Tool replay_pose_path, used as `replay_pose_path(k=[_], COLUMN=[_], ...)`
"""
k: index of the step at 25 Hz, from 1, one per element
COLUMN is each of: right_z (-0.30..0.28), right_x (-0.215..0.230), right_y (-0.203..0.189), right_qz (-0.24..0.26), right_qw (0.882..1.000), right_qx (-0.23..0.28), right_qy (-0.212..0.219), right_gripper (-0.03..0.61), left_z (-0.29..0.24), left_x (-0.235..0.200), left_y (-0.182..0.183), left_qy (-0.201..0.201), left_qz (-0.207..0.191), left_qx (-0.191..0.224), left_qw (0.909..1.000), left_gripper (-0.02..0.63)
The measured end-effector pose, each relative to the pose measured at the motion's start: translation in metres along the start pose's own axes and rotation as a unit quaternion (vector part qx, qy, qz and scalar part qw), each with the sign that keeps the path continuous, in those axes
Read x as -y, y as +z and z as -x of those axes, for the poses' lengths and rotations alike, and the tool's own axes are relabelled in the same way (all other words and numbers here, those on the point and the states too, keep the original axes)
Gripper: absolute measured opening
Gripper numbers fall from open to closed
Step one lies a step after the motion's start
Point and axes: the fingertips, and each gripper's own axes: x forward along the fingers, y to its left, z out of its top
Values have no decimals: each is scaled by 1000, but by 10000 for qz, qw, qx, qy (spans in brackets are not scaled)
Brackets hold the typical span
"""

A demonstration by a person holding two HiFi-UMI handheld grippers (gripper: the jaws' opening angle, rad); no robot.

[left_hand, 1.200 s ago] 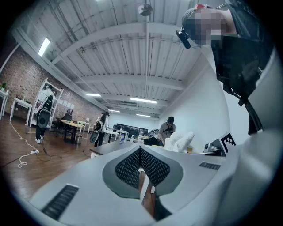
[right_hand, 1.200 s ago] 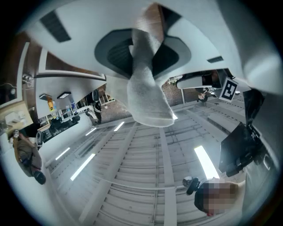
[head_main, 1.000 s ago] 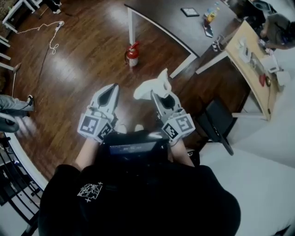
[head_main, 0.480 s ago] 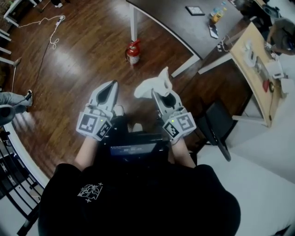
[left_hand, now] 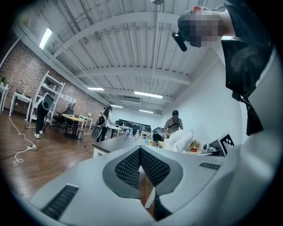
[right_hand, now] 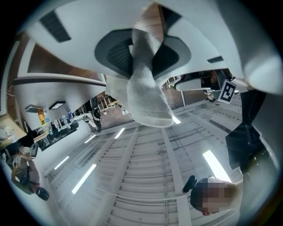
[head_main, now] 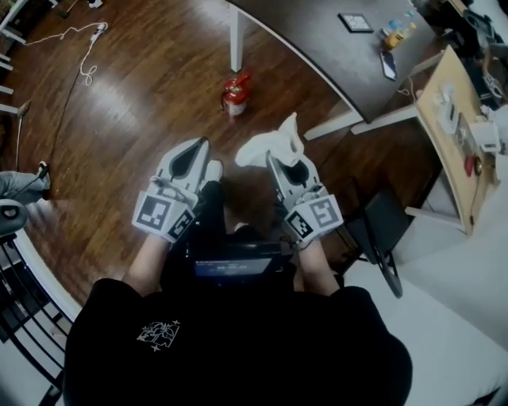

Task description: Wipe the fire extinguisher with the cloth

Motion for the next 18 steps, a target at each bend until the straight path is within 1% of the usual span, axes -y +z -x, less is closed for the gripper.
replay_pose_path(k=[4,7,10,13,16,18], right_z=[-47,-76,-104,-129,-154,-170], right_x=[41,73,108,146,182,201], right_y=[-35,-76,-135,-202,-266,-304], right_qz=[-1,-1,87,128,225,291], right_qw=[10000,10000,10000,9999,9997,9996], right_qx=[-8,73,38,-16,-34,-35], right_qy=[0,-4,-15,-8,29,51], right_gripper=[143,143,143,143,143,143], left_z=[-39,-61,-81,-104,-125,-137], left_x=[-53,-92,-133,-168,-201,-222], left_y=[-35,-81,-138,-203,-270,-306], left_qy=[-31,-100,-89,-127,-189,-217], left_qz=[17,-38,-60,-105,-227,-338], left_qx=[6,12,58,56,50,63], left_qw=[10000,9999,9999,9998,9996,9992], left_gripper=[3,3,3,3,3,2])
